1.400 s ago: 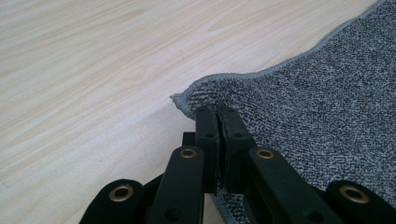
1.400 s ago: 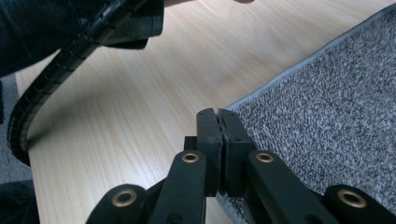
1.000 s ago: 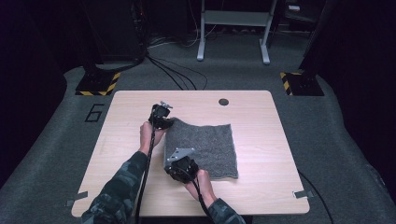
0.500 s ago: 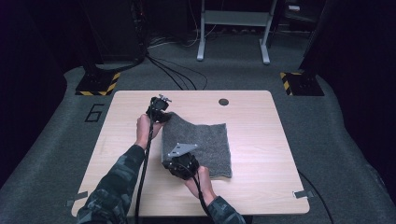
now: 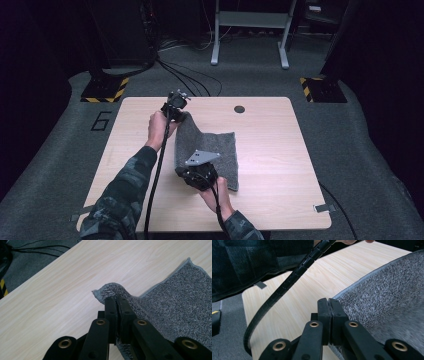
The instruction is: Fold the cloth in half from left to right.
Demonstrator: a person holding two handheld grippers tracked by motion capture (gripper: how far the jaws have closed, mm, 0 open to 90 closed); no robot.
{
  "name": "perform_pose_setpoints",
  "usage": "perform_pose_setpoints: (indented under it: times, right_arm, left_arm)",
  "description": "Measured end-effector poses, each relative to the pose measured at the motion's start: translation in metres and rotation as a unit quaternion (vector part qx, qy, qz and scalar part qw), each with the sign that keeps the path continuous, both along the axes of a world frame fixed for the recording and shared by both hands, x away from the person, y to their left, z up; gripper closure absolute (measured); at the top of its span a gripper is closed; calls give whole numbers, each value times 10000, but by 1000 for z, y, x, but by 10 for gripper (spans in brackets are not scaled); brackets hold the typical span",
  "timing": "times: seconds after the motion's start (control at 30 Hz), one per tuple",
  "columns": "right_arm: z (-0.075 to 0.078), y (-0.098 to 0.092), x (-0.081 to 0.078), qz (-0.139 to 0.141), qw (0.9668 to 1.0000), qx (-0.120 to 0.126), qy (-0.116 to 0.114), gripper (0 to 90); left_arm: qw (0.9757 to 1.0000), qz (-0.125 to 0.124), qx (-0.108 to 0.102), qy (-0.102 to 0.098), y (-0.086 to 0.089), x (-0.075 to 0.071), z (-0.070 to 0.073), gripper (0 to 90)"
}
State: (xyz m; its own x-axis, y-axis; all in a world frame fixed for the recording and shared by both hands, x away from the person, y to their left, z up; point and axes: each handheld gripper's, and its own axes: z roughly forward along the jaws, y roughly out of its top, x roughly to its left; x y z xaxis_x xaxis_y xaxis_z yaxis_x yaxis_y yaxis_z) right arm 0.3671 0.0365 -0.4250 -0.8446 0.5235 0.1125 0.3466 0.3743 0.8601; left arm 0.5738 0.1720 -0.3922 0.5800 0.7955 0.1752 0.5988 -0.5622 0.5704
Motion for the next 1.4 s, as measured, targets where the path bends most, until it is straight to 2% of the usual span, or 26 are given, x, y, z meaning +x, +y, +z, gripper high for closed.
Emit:
perform_pose_setpoints:
  times: [0.2,0.23,0.3,0.4,0.47,0.7,0.97,1.4]
  right_arm:
    - [-4,-21,-3,-205,9998,-9,32,892]
    - [-6,-25,-2,-223,9997,-37,-24,892]
    - [-7,-33,-3,-317,9995,-68,13,892]
    - [-12,-42,-3,-401,9991,-134,46,892]
    - [-15,-47,-3,-471,9986,-215,68,892]
    - [-27,-69,-5,-731,9966,-307,209,892]
    - [-34,-84,-8,-936,9946,-321,318,892]
    - [-48,-105,-10,-1191,9907,-422,509,892]
  left_arm:
    - [9999,-65,-73,109,-18,3,-7,872]
    - [9999,-83,-44,112,-20,4,-8,871]
    - [9999,-102,-23,138,-25,6,-11,871]
    - [9997,-123,-57,193,-33,8,-17,871]
    - [9996,-120,-153,225,-38,10,-21,871]
    - [9996,-214,-153,139,-58,12,-28,871]
    - [9989,-408,-192,142,-79,13,-38,872]
    - [9976,-612,-129,282,-110,16,-56,872]
